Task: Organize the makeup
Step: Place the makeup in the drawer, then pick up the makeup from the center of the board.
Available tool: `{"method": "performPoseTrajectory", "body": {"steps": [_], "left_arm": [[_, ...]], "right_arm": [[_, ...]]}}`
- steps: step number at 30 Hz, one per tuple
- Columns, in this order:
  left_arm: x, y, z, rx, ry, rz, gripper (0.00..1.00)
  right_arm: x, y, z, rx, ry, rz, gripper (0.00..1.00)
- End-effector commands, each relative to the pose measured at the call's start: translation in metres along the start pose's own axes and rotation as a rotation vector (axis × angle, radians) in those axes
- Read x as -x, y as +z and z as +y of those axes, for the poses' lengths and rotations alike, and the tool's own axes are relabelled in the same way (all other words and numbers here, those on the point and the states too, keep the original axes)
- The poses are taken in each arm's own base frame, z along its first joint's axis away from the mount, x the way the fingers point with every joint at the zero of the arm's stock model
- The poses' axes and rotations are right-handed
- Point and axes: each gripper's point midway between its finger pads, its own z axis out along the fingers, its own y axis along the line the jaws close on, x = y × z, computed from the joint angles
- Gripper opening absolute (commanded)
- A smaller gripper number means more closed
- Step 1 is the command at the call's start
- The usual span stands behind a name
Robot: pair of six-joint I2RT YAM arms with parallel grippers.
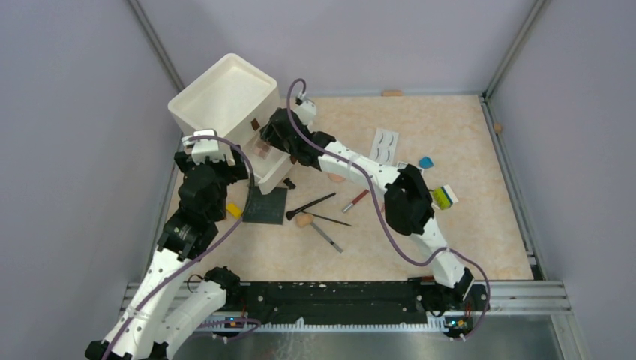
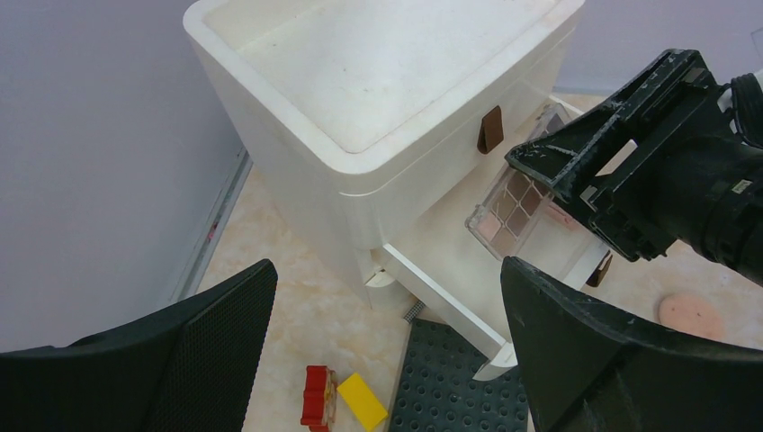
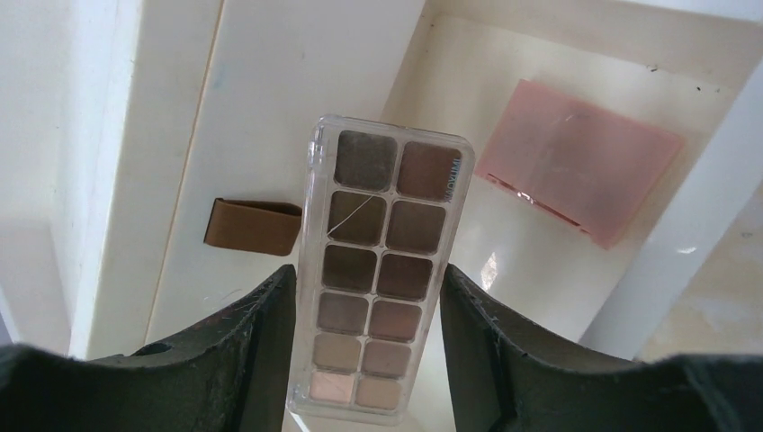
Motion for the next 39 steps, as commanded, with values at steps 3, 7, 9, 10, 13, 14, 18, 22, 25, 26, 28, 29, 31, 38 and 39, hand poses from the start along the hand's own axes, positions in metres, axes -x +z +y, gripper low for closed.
{"method": "performPoseTrajectory", "body": {"steps": [3,7,9,10,13,14,18,22,25,26,28,29,31,38,39], "left_arm": [[0.012,-0.002,0.001,-0.001,-0.041,-0.038,0.99],[0.013,-0.002,0.001,-0.004,-0.042,-0.041,0.99],[0.012,-0.002,0.001,-0.001,-0.043,-0.041,0.99],[0.013,-0.003,0.002,-0.001,-0.044,-0.043,0.99],[0.013,-0.003,0.002,-0.002,-0.045,-0.044,0.99],[0.013,-0.003,0.002,-0.001,-0.045,-0.044,0.99],[0.013,-0.003,0.002,0.001,-0.044,-0.044,0.99],[0.013,-0.003,0.003,0.001,-0.044,-0.044,0.99],[0.013,-0.003,0.003,0.001,-0.045,-0.044,0.99],[0.013,-0.003,0.003,0.002,-0.045,-0.044,0.99],[0.013,-0.003,0.003,0.003,-0.045,-0.044,0.99],[0.014,-0.003,0.004,0.004,-0.045,-0.046,0.99],[0.013,-0.003,0.004,0.006,-0.045,-0.043,0.99],[0.014,-0.004,0.004,0.004,-0.046,-0.047,0.99],[0.014,-0.004,0.004,0.004,-0.047,-0.048,0.99]], "right_arm": [[0.012,0.004,0.033,0.064,0.052,-0.041,0.15],[0.007,0.008,0.030,0.058,0.060,-0.030,0.16],[0.003,0.010,0.030,0.061,0.065,-0.021,0.20],[0.002,0.011,0.030,0.062,0.066,-0.016,0.22],[-0.003,0.013,0.030,0.069,0.070,0.001,0.39],[-0.004,0.013,0.031,0.072,0.069,0.007,0.47],[-0.006,0.012,0.035,0.088,0.070,0.021,0.72],[-0.004,0.009,0.039,0.100,0.067,0.021,0.82],[-0.002,0.007,0.045,0.122,0.066,0.025,0.82],[-0.002,0.007,0.047,0.134,0.065,0.027,0.82],[0.000,0.004,0.052,0.153,0.055,0.026,0.82],[0.003,0.002,0.055,0.165,0.048,0.021,0.81],[0.019,-0.001,0.059,0.190,0.021,-0.005,0.81],[0.062,-0.063,0.085,0.325,-0.239,-0.141,0.80],[0.072,-0.075,0.084,0.326,-0.275,-0.171,0.80]]}}
